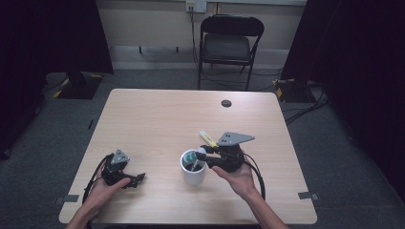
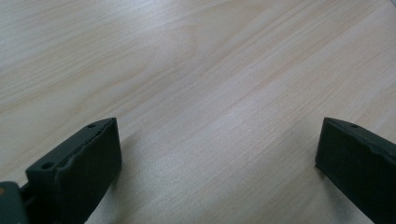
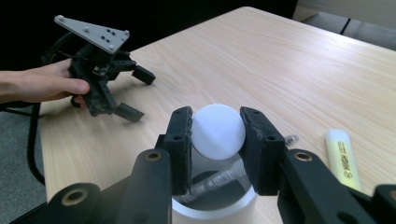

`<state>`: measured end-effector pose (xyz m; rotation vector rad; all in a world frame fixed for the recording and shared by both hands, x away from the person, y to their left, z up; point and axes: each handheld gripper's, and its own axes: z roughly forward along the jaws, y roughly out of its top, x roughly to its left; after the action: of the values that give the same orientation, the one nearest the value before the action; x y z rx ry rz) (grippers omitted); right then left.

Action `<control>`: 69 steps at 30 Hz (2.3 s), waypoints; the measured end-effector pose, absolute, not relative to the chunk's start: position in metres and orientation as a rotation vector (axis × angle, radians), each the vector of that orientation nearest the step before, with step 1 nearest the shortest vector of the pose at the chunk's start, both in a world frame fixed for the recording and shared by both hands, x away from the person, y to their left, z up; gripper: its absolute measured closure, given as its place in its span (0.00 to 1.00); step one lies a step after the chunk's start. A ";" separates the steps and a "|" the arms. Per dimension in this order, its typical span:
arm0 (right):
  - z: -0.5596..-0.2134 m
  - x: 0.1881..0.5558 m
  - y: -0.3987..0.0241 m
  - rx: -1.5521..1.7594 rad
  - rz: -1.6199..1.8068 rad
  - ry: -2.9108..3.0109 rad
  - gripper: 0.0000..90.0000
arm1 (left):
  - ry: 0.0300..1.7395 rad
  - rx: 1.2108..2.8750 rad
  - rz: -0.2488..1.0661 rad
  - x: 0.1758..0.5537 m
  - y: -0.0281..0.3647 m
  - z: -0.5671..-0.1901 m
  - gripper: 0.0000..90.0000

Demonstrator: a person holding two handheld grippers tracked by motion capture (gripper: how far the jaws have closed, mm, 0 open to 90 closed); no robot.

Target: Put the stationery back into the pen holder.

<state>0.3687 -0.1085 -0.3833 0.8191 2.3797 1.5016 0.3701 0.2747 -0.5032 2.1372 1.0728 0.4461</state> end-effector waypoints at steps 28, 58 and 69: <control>-0.407 0.395 -0.078 0.837 1.441 2.433 0.72 | 1.069 2.141 0.446 0.370 0.275 -0.503 0.00; -0.380 0.381 -0.122 0.821 1.530 2.315 0.69 | 1.068 2.141 0.446 0.370 0.275 -0.503 0.00; -0.388 0.374 -0.157 0.895 1.477 2.291 0.66 | 1.068 2.142 0.446 0.370 0.275 -0.503 0.00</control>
<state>0.3745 -0.1565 -0.3877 0.8951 2.2911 1.4768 0.3699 0.2752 -0.5031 2.1416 1.0679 0.4460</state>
